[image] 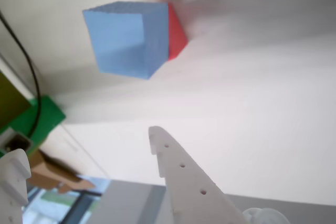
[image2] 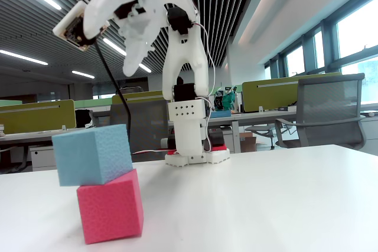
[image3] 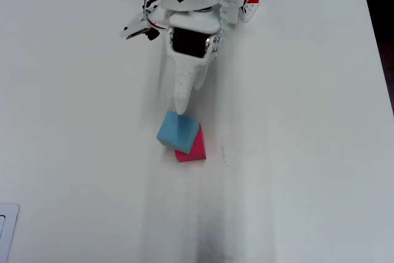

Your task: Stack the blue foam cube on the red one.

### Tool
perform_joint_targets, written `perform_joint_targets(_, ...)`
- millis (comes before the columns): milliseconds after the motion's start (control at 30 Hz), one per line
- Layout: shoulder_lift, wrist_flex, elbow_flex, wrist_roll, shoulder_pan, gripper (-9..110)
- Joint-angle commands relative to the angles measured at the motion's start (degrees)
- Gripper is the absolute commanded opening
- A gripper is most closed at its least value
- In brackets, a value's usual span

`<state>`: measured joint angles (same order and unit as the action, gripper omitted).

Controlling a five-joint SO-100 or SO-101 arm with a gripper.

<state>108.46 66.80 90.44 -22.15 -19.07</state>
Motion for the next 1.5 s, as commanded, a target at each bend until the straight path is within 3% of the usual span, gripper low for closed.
perform_joint_targets(0,7.91,1.14,2.02,-0.26,0.44,25)
perform_joint_targets(433,42.36,-6.06,32.43,-0.26,-2.81,14)
perform_joint_targets(733,65.48,-9.32,55.90,0.09,-3.96,13)
perform_joint_targets(1200,74.09,-12.66,73.56,0.26,-3.43,12)
perform_joint_targets(1467,74.09,-13.54,74.71,0.09,-3.69,12)
